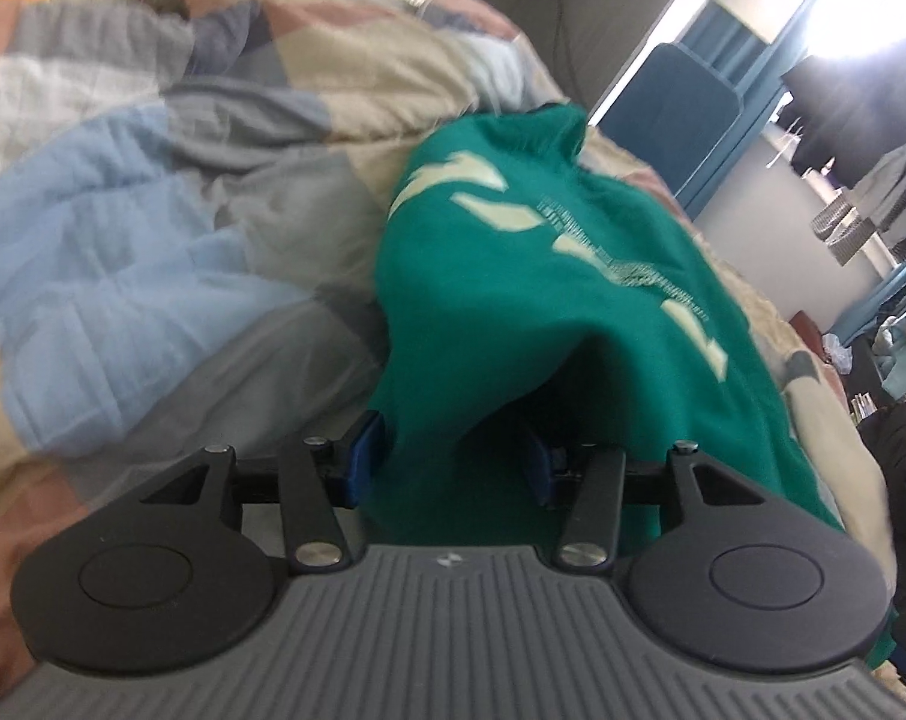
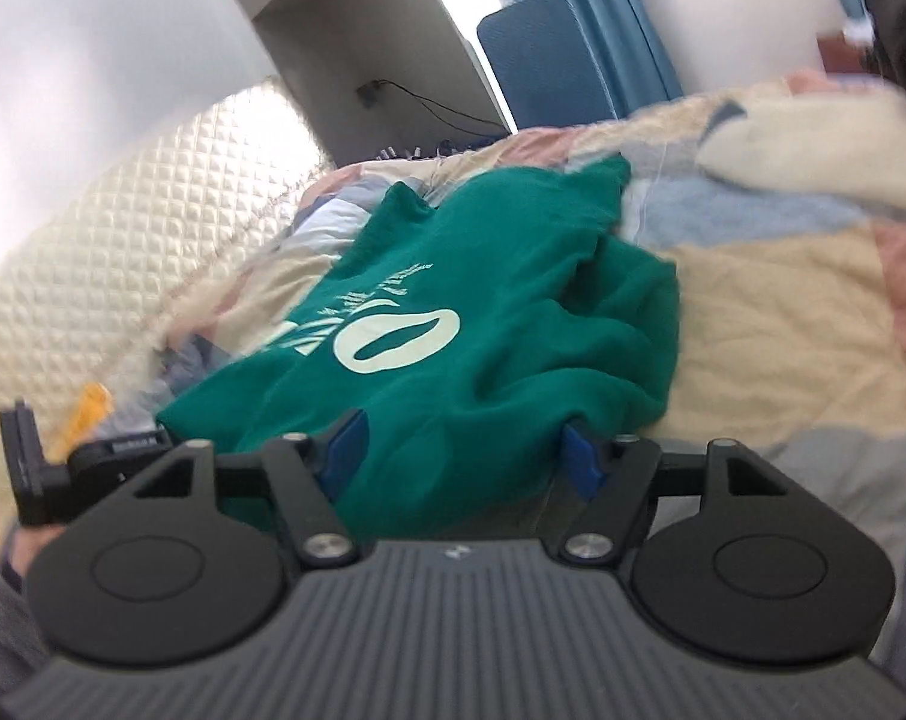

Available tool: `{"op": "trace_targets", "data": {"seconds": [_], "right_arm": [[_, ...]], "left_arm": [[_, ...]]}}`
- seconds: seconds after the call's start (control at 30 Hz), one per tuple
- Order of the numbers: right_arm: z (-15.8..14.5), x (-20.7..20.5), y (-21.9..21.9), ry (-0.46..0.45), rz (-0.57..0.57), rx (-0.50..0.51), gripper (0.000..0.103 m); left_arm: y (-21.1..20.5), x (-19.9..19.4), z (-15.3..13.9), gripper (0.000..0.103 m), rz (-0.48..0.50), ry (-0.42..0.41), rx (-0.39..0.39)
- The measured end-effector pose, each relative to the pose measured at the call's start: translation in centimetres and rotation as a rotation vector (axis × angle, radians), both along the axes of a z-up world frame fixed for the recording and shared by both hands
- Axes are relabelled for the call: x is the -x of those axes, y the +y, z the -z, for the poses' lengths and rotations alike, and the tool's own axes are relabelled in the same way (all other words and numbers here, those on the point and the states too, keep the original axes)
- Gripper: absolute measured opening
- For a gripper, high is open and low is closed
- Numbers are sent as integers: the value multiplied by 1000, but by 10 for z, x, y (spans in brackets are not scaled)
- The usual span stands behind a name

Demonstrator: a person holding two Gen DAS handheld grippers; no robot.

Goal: Fold large clothes

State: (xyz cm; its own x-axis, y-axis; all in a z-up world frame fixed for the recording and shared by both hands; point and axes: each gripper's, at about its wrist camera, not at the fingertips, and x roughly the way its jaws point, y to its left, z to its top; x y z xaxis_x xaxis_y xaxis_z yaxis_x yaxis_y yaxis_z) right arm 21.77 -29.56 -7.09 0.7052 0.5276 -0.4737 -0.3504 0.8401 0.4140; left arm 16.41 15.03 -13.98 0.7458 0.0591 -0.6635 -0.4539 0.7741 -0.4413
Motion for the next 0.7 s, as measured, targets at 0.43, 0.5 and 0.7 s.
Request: {"op": "trace_targets", "data": {"seconds": [0.43,0.5,0.7], "right_arm": [[-15,17,24,-176,111,237,72],[-15,15,17,-151,143,209,77],[-11,16,34,-178,47,206,77]], "left_arm": [[25,-11,23,56,-12,15,150],[26,-12,24,56,-11,16,153],[23,-14,24,57,-11,17,158]]}}
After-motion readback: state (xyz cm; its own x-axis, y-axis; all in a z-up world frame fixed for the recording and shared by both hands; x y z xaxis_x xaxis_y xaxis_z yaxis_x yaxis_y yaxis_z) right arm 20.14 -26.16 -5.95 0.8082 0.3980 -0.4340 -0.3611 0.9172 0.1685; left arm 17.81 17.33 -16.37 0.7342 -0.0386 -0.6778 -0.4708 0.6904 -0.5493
